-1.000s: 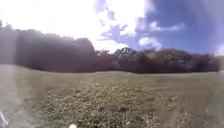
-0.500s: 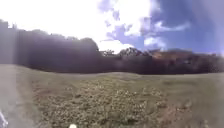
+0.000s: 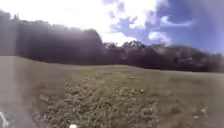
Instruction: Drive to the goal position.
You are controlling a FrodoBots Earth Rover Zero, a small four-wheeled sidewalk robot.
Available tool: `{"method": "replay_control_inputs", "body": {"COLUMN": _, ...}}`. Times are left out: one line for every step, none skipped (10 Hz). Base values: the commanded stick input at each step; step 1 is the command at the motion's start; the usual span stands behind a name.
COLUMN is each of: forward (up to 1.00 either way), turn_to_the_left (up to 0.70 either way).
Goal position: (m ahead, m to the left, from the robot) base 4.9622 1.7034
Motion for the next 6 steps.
{"method": "replay_control_inputs", "body": {"forward": 0.70, "turn_to_the_left": 0.00}}
{"method": "replay_control_inputs", "body": {"forward": 0.70, "turn_to_the_left": 0.00}}
{"method": "replay_control_inputs", "body": {"forward": 0.70, "turn_to_the_left": 0.00}}
{"method": "replay_control_inputs", "body": {"forward": 0.70, "turn_to_the_left": 0.00}}
{"method": "replay_control_inputs", "body": {"forward": 0.70, "turn_to_the_left": 0.00}}
{"method": "replay_control_inputs", "body": {"forward": 0.70, "turn_to_the_left": 0.00}}
